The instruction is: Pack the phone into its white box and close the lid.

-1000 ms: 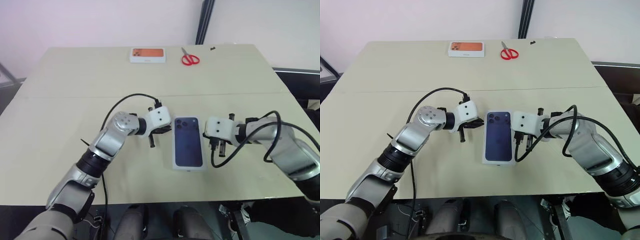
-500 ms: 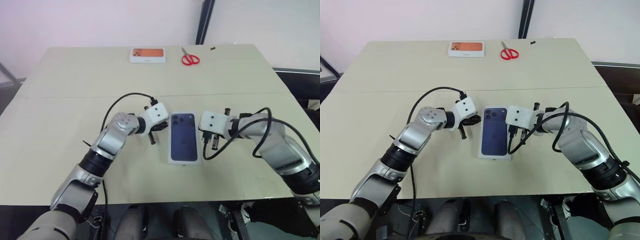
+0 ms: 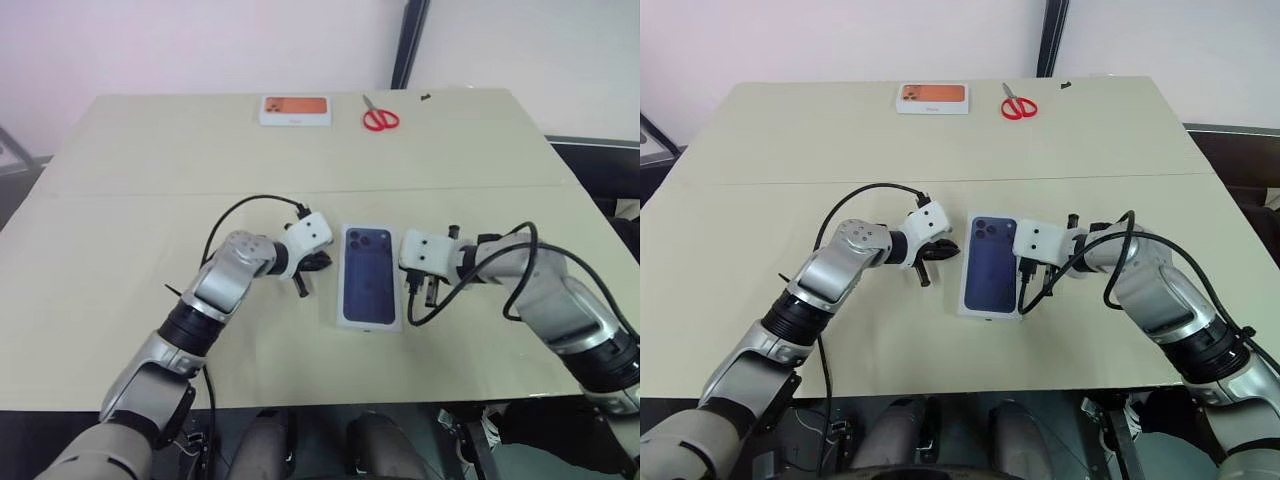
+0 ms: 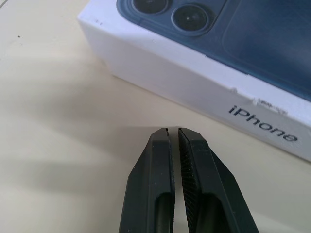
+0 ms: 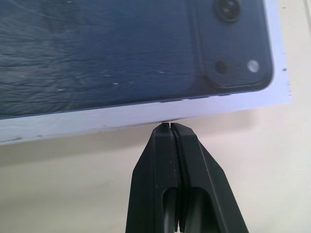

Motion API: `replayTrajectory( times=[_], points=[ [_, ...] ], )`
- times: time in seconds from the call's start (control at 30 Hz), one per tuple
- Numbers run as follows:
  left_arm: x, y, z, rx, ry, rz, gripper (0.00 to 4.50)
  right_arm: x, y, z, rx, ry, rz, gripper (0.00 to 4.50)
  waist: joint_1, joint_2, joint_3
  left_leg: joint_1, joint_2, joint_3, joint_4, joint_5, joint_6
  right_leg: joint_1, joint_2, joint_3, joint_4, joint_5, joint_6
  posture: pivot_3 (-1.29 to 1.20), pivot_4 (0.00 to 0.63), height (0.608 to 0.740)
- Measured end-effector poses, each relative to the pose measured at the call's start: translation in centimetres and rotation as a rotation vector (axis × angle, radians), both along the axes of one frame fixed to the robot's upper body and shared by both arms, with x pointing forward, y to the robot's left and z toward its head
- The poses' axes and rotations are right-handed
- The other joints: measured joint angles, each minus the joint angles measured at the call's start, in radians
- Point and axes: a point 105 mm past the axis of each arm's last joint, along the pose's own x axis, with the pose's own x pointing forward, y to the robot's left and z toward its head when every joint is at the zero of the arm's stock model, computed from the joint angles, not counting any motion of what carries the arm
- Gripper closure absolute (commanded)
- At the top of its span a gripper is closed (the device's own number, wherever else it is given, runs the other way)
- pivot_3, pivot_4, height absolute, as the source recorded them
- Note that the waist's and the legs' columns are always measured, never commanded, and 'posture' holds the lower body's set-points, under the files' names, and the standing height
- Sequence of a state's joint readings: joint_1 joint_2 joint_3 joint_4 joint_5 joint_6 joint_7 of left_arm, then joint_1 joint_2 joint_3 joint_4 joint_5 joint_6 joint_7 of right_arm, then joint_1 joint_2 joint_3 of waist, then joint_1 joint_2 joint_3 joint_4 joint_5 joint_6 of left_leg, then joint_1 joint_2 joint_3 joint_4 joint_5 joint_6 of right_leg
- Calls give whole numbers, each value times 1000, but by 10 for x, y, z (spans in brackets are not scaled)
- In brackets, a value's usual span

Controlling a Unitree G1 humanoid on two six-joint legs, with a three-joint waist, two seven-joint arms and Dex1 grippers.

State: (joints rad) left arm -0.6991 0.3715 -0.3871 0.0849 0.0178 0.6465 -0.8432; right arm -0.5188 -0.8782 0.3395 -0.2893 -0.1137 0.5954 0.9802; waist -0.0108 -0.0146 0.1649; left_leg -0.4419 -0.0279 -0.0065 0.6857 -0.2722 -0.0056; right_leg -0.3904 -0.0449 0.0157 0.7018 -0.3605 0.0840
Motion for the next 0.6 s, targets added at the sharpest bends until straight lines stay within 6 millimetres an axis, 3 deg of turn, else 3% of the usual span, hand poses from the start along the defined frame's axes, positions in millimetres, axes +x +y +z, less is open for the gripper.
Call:
replayTrajectory(
  times=[0.2,0.43,0.6],
  points=[
    [6,3,11,-43,-48,30,4136,2,-3,6,4,-19,-7,4471,0,0,0,0,0,0,0,0,0,0,0,0,0,0,0,0,150,740],
    [16,7,39,-123,-118,53,4136,10,-8,27,26,-83,-26,4471,1,0,0,0,0,0,0,0,0,-1,0,0,0,0,0,0,150,740],
    [17,-2,61,-185,-161,14,4136,9,-9,36,68,-87,-27,4471,1,0,0,0,0,0,0,0,0,0,0,0,0,0,0,0,150,740]
  ],
)
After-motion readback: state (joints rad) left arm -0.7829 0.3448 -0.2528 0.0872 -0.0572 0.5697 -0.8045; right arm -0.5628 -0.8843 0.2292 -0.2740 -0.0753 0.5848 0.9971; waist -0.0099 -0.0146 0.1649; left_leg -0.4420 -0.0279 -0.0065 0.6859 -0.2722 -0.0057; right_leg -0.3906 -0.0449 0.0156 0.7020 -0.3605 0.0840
